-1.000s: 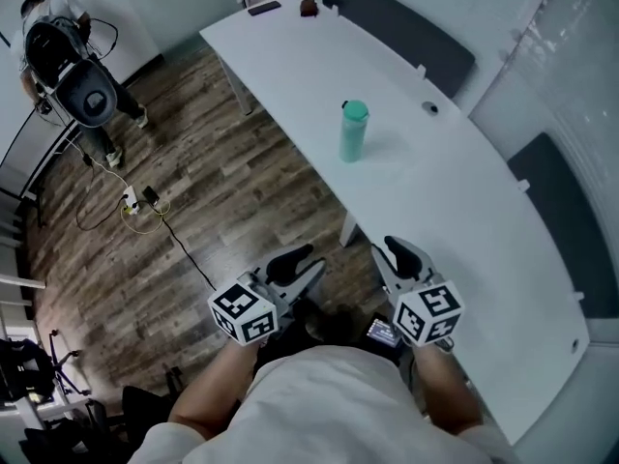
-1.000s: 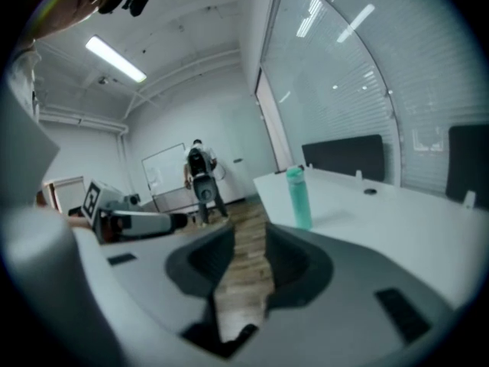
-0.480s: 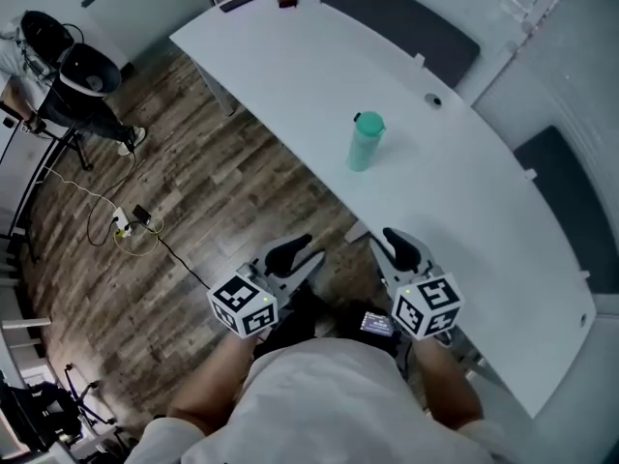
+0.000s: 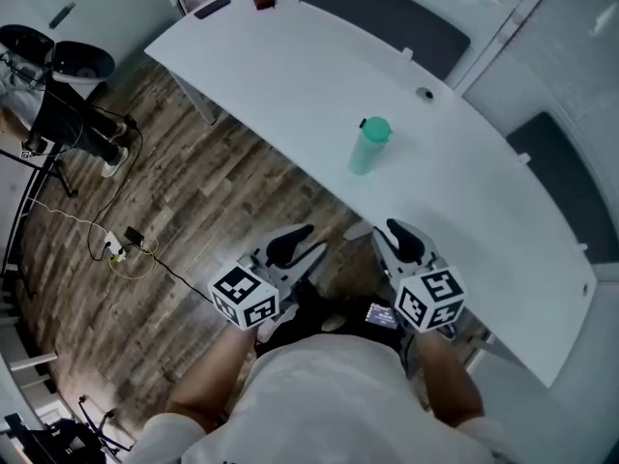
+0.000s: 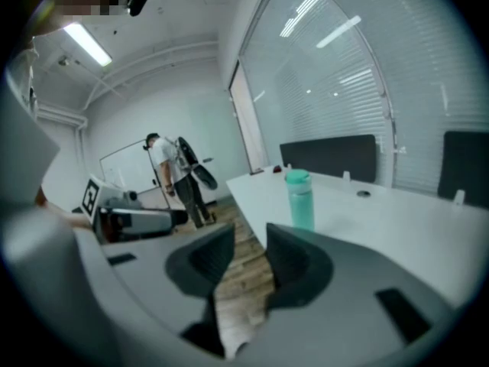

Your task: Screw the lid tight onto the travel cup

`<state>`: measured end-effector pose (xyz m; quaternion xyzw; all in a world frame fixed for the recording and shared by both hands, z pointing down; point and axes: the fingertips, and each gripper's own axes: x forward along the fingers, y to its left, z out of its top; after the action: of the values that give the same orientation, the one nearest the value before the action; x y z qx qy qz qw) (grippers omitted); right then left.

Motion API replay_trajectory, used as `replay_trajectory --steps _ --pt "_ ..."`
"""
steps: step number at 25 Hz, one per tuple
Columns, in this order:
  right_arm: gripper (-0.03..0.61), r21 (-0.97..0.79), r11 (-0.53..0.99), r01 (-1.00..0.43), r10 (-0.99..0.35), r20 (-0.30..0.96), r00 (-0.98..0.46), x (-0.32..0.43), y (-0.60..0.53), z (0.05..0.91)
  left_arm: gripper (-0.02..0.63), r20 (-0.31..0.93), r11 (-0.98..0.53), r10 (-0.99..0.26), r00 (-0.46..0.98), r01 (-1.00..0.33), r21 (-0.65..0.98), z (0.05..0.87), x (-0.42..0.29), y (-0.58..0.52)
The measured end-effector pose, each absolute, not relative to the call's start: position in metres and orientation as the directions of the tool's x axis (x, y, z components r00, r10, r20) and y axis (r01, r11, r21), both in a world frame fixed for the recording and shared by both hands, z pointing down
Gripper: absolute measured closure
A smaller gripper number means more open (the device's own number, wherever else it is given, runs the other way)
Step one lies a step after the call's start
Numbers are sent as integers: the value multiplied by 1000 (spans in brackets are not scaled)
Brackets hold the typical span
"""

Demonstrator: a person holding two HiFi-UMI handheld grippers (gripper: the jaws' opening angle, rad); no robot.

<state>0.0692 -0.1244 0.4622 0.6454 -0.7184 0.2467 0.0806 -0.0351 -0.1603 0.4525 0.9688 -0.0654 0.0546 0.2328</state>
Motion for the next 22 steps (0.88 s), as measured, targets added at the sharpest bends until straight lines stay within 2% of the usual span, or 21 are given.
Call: replay_trajectory --steps 10,22 --pt "457 -200 2 -980 -891 445 -93 76 -133 459 457 126 -894 -59 990 -109 434 455 -31 -175" --pt "421 -160 56 -986 -891 437 -121 108 -153 459 432 165 -912 -65 984 -125 391 467 8 -193"
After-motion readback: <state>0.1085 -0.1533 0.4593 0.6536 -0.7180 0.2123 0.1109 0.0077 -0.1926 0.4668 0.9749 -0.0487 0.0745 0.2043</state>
